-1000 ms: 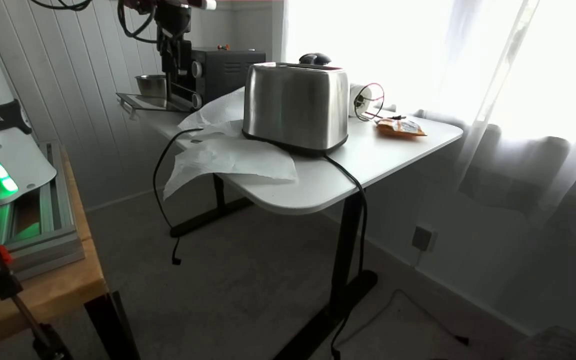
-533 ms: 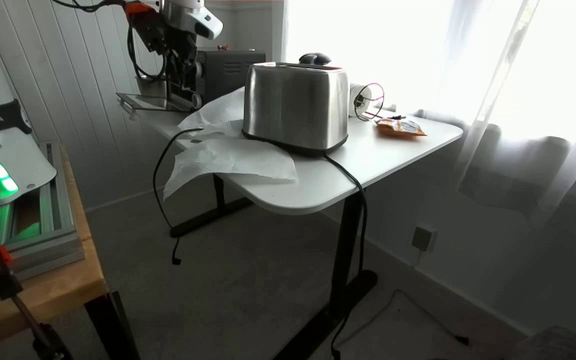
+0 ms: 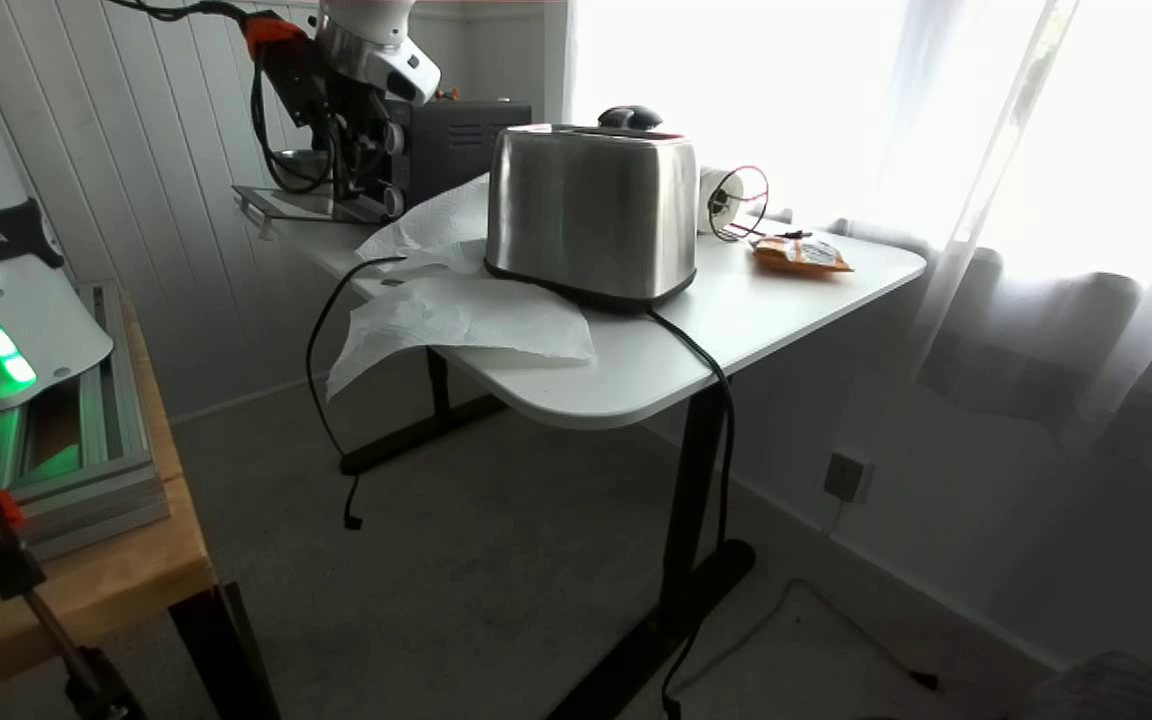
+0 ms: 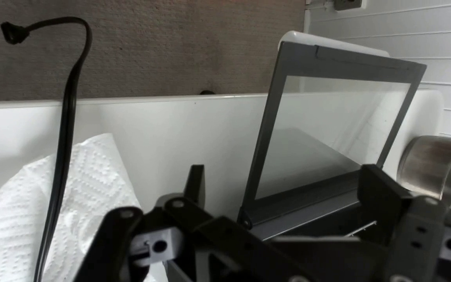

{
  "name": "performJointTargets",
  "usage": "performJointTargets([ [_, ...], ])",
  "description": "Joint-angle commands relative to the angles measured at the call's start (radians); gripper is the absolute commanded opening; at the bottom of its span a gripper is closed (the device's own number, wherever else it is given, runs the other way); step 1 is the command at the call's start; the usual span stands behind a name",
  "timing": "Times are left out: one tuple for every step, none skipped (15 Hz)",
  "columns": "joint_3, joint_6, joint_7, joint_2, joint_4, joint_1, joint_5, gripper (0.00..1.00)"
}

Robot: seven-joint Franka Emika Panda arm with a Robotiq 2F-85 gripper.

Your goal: Close the opened oven door

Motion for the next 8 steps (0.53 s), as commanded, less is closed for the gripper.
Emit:
performJointTargets([
  [0.037,-0.038,0.007,0.02,0.013,-0.043,-0.003,1.0],
  [0.028,-0.096,-0.036,0.041,0.03,-0.042,0.021,1.0],
  [0.027,-0.146,-0.046,0.061,0.043,-0.048,0.027,1.0],
  [0.028,-0.196,-0.052,0.084,0.057,-0.055,0.031,1.0],
  [0.03,-0.236,-0.066,0.106,0.07,-0.06,0.035,1.0],
  [0.036,-0.262,-0.062,0.122,0.081,-0.068,0.035,1.0],
  [0.04,-0.289,-0.066,0.135,0.089,-0.076,0.035,1.0],
  [0.044,-0.302,-0.061,0.152,0.099,-0.084,0.034,1.0],
])
